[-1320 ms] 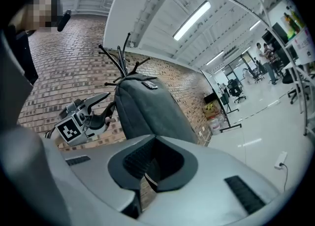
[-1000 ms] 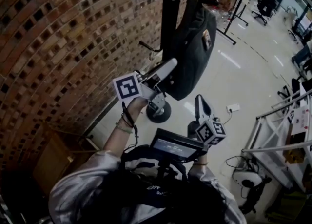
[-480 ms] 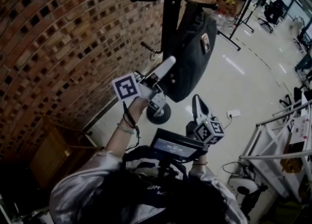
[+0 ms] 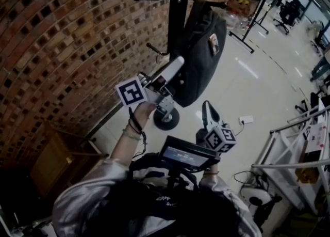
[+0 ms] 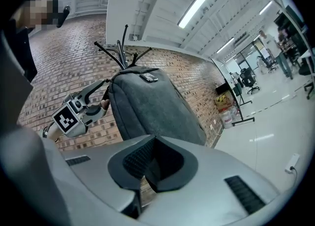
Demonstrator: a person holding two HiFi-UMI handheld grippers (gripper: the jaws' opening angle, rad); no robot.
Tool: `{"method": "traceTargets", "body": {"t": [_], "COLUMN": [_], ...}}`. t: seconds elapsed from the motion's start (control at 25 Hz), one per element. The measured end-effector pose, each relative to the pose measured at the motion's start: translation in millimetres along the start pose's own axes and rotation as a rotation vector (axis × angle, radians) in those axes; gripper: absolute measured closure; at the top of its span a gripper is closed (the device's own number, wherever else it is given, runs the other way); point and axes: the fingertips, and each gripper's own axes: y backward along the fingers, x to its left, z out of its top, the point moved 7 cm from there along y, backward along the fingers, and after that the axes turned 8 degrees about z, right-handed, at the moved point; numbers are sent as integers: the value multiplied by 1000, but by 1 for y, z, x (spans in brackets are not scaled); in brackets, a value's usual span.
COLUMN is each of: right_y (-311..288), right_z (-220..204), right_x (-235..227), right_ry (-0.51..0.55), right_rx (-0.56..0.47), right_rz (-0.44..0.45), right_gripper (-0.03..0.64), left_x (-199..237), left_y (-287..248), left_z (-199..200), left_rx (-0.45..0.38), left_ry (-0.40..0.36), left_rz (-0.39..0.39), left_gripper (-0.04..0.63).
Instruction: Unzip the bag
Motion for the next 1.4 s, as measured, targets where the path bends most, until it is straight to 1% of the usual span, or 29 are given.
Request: {"method": "traceTargets", "body": {"t": [0.16, 0.32, 0.36, 0.48, 0.64, 0.72, 0.84, 1.0, 1.16, 1.28, 1.4], "right_y": [6, 6, 5, 3, 1, 0, -2, -4, -4, -4, -4], "right_z": [3, -1, -4, -8, -10, -10, -11, -11, -10, -6, -7], "right_x": [0, -5, -8, -10, -9, -8, -10, -8, -9, -3, -2], "right_ry": [-2, -2, -3, -12, 2, 2, 0, 1, 8, -6, -15], "right_rx": [30, 29, 21, 17, 17, 18, 20, 24, 27, 57, 61], "right_rz": [-33, -29, -22, -11, -10, -9, -6, -10, -14, -30, -37], "right_gripper": [624, 625, 624, 625, 625, 625, 624, 625, 626, 625, 625], "left_x": [-1, 3, 4, 4, 3, 3, 5, 5, 8, 10, 11], "left_y": [2, 0, 1, 2, 6, 8, 8, 10, 14, 16, 19], "left_z": [-3, -4, -4, -4, -4, -4, -4, -3, -6, -8, -9], "left_rx": [1, 12, 16, 14, -8, -11, 6, 14, 35, 38, 41], "left_ry": [-49, -124, -138, -138, -144, -158, -199, -203, -256, -257, -254], "left_rz": [27, 96, 108, 116, 116, 126, 125, 130, 139, 146, 147], "left_gripper": [486, 568, 568, 572, 578, 580, 581, 583, 583, 583, 583]}}
